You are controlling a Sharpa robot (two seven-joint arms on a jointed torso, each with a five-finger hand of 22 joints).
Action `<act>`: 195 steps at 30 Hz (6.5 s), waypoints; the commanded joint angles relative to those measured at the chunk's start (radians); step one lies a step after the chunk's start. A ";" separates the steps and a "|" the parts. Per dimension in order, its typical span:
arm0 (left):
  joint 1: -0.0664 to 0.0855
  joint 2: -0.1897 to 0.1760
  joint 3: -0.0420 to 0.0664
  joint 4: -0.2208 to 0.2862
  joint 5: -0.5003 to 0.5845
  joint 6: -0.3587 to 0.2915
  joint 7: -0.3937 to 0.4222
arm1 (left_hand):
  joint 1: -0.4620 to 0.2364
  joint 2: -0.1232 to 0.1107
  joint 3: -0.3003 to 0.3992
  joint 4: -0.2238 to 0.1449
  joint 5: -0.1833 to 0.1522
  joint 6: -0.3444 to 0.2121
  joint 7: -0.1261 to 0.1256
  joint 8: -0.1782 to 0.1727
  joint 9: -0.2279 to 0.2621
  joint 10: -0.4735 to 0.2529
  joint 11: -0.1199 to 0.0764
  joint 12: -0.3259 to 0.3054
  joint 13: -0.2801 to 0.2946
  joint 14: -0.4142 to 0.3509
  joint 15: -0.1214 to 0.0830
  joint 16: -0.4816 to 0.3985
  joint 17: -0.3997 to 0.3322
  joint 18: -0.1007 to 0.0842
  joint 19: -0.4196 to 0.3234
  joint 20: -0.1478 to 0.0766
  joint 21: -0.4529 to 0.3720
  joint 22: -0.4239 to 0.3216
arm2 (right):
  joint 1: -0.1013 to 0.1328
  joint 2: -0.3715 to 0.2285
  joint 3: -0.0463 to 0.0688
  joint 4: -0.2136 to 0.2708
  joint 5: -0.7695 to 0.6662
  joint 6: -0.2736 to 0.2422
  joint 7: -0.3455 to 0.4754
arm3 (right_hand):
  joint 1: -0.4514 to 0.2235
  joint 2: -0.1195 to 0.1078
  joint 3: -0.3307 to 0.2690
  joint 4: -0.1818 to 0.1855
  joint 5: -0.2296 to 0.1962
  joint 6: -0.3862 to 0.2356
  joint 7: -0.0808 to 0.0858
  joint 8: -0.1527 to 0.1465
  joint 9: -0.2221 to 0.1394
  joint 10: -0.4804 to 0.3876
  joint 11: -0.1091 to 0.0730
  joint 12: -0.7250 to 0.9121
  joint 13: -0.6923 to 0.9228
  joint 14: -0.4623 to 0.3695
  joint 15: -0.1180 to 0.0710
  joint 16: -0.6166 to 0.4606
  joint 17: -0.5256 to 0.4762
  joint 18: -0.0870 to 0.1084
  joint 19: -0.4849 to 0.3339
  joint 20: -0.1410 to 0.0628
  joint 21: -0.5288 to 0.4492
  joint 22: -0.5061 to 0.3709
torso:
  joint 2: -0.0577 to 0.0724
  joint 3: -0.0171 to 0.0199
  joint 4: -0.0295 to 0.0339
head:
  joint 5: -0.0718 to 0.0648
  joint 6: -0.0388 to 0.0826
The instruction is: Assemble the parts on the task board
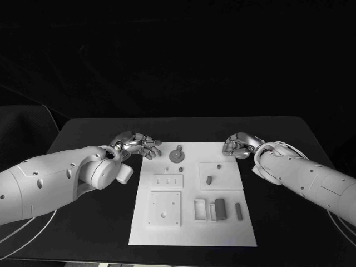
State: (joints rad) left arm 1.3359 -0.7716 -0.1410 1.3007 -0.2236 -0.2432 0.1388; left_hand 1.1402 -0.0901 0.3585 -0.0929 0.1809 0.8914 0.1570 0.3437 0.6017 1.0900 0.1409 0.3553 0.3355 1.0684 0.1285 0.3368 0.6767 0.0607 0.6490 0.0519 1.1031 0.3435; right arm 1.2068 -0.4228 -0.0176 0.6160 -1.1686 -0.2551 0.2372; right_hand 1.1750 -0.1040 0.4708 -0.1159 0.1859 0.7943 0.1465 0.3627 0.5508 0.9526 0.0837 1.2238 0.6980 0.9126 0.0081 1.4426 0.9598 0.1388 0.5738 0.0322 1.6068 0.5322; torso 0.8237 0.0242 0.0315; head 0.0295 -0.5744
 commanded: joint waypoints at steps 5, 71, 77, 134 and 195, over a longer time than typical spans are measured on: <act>0.001 0.002 0.001 0.001 -0.002 0.002 0.008 | 0.006 -0.007 0.000 -0.007 0.003 0.000 0.001 -0.002 -0.001 -0.004 0.002 -0.004 -0.001 -0.003 0.002 -0.004 0.002 0.018 0.002 -0.001 0.000 0.000 | 0.000 0.004 -0.001 0.004 -0.011 0.004 -0.017 | -0.021 -0.028 -0.018 0.002 -0.003 -0.030 0.018 -0.023 -0.007 0.001 -0.003 0.003 -0.002 0.003 0.004 0.006 0.000 -0.011 0.004 -0.002 0.006 0.000 | 0.000 -0.0002 0.0010 | -0.001 0.000; 0.002 -0.003 0.001 -0.001 -0.016 0.011 0.005 | 0.011 -0.003 0.004 -0.008 0.004 0.005 0.000 0.000 0.000 -0.001 0.002 -0.003 -0.001 -0.001 0.002 -0.005 0.003 0.018 0.002 -0.001 -0.001 0.001 | 0.005 -0.018 -0.002 0.074 -0.023 -0.072 -0.047 | 0.021 0.023 0.030 -0.001 -0.001 0.092 0.010 0.025 0.024 0.019 -0.012 0.026 -0.010 0.019 -0.004 0.022 -0.004 -0.007 0.018 -0.009 0.020 -0.002 | 0.002 0.0026 0.0002 | -0.002 -0.005; 0.007 -0.006 0.001 0.001 -0.034 0.009 -0.003 | 0.012 0.005 0.008 -0.006 0.004 0.037 -0.005 0.015 0.006 0.018 -0.001 0.004 0.002 0.015 -0.001 0.001 0.009 0.020 0.014 -0.002 0.005 0.003 | 0.022 -0.035 -0.002 0.122 -0.032 -0.076 -0.059 | 0.019 0.021 0.031 0.001 -0.001 0.102 0.010 0.029 0.026 0.025 -0.013 0.029 -0.010 0.024 -0.005 0.026 -0.003 -0.006 0.021 -0.009 0.024 -0.001 | 0.002 0.0022 -0.0024 | -0.002 -0.004; 0.008 0.193 -0.027 -0.044 -0.536 0.010 -0.482 | -0.154 -0.031 -0.152 0.018 0.004 0.154 -0.017 0.009 0.004 0.159 -0.039 0.064 0.036 0.165 -0.047 0.048 0.122 0.062 0.139 -0.028 0.086 0.025 | 0.033 0.004 -0.070 0.446 -0.095 0.120 -0.196 | -0.007 0.012 0.026 0.014 -0.002 0.111 0.009 0.029 0.028 0.032 -0.014 0.031 -0.013 0.029 -0.008 0.029 -0.004 -0.007 0.029 -0.008 0.029 0.000 | -0.098 -0.0034 -0.0380 | 0.036 -0.021; 0.008 0.228 -0.030 -0.061 -0.540 0.079 -0.508 | -0.025 0.048 -0.036 -0.014 0.005 0.173 -0.018 0.001 -0.001 0.171 -0.041 0.063 0.039 0.177 -0.049 0.035 0.159 0.064 0.150 -0.026 0.090 0.020 | 0.033 0.025 -0.070 0.474 -0.116 0.148 -0.215 | -0.016 0.013 0.026 0.019 -0.002 0.113 0.009 0.029 0.028 0.032 -0.014 0.031 -0.014 0.030 -0.008 0.030 -0.004 -0.007 0.031 -0.008 0.030 -0.001 | -0.093 -0.0040 -0.0371 | 0.034 -0.025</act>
State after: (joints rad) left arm 1.3439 -0.5452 -0.1704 1.2378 -0.7692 -0.1857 -0.3743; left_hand 1.1057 -0.0421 0.3192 -0.1086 0.1809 1.0558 0.1392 0.3514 0.6027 1.2544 0.0980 0.4134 0.3731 1.2389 0.0807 0.3774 0.8355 0.1144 0.7939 0.0249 1.1878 0.3655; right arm 1.2382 -0.3993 -0.0886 1.0871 -1.2752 -0.1200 0.0191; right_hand 1.1713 -0.0897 0.4969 -0.1034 0.1857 0.8996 0.1548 0.3880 0.5793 0.9797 0.0716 1.2498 0.6854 0.9358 0.0030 1.4657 0.9567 0.1386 0.5973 0.0229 1.6300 0.5308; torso 0.7305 0.0202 -0.0066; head 0.0639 -0.5985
